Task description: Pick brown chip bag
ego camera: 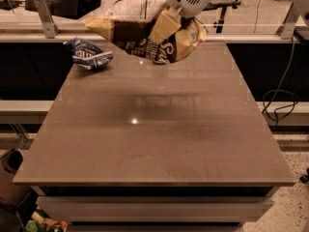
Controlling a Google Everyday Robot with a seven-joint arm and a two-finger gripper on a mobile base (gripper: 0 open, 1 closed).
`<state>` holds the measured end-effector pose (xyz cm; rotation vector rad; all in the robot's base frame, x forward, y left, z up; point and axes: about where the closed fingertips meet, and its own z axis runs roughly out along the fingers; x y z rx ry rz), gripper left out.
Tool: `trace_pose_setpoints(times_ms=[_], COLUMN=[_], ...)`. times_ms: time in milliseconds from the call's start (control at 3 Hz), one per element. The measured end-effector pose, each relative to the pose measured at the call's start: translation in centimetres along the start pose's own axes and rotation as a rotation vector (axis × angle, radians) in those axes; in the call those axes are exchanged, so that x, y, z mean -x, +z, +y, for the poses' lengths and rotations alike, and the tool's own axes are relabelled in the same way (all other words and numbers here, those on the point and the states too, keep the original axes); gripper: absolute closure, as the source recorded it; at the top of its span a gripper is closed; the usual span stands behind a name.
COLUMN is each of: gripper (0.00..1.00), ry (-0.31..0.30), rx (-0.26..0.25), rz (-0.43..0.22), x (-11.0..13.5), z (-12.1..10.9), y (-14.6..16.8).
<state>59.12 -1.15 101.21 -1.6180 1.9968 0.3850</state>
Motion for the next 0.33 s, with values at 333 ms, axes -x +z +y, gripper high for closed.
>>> trace_pose_setpoints(times_ms=[333], gripper=[1.00], ry=[0.000], rx=[0.000], rz=[0.000], x=[0.00], z=[0.00], y=[0.00])
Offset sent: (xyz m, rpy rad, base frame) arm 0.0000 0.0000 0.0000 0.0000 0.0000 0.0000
